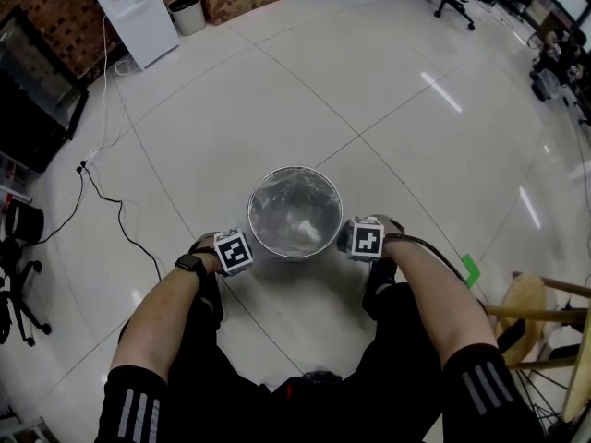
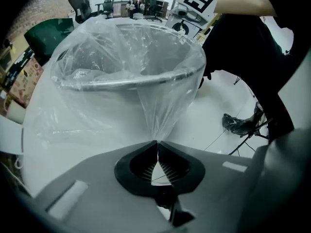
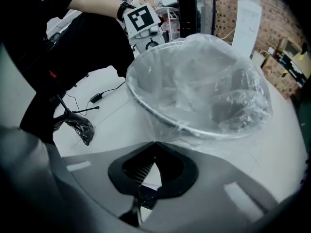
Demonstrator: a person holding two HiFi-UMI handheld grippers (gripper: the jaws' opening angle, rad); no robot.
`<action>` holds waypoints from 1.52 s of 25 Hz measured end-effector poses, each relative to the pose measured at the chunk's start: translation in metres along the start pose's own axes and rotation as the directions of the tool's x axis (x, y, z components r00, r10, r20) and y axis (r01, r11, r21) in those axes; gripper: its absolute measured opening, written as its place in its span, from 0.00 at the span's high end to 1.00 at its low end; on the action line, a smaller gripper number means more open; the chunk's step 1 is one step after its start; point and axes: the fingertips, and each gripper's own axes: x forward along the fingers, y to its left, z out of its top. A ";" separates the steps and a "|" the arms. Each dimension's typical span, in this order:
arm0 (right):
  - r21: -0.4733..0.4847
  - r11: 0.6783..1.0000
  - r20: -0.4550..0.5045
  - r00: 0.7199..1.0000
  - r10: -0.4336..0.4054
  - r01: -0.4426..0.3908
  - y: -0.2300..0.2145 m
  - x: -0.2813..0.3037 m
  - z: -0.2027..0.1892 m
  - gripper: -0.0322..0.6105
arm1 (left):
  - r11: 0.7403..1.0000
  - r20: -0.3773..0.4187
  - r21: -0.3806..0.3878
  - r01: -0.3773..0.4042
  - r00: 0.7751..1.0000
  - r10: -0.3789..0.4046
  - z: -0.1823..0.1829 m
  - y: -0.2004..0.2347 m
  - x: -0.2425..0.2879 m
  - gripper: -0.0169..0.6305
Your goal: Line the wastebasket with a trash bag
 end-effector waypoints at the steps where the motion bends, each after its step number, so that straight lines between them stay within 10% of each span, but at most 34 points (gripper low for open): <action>1: 0.026 1.000 -0.012 1.000 0.013 -0.013 0.001 0.000 -0.003 0.94 | 1.000 -0.007 -0.001 -0.003 1.000 0.003 0.000 0.002 0.001 0.98; 16: 0.045 0.989 -0.043 0.989 0.142 -0.140 0.032 -0.026 0.003 0.75 | 0.962 -0.204 -0.148 0.230 0.945 -0.257 -0.064 -0.038 -0.051 0.68; 20: -0.011 0.988 -0.013 0.988 0.157 -0.157 0.038 -0.061 0.024 0.75 | 0.980 0.058 -0.147 0.133 0.990 -0.125 -0.010 -0.002 -0.113 0.72; 25: -0.079 0.979 -0.010 0.982 0.187 -0.187 0.059 -0.102 0.041 0.75 | 0.995 0.370 -0.095 0.007 0.928 0.029 0.112 0.022 -0.162 0.77; 30: -0.103 0.993 0.122 0.991 0.061 -0.048 0.039 -0.143 0.071 0.76 | 1.000 0.329 -0.007 -0.025 0.944 0.026 0.171 0.031 -0.122 0.78; 38: 0.085 0.971 0.262 0.935 -0.240 0.225 -0.032 -0.200 0.082 0.78 | 0.993 0.230 -0.113 -0.031 0.972 0.057 0.188 0.069 -0.017 0.78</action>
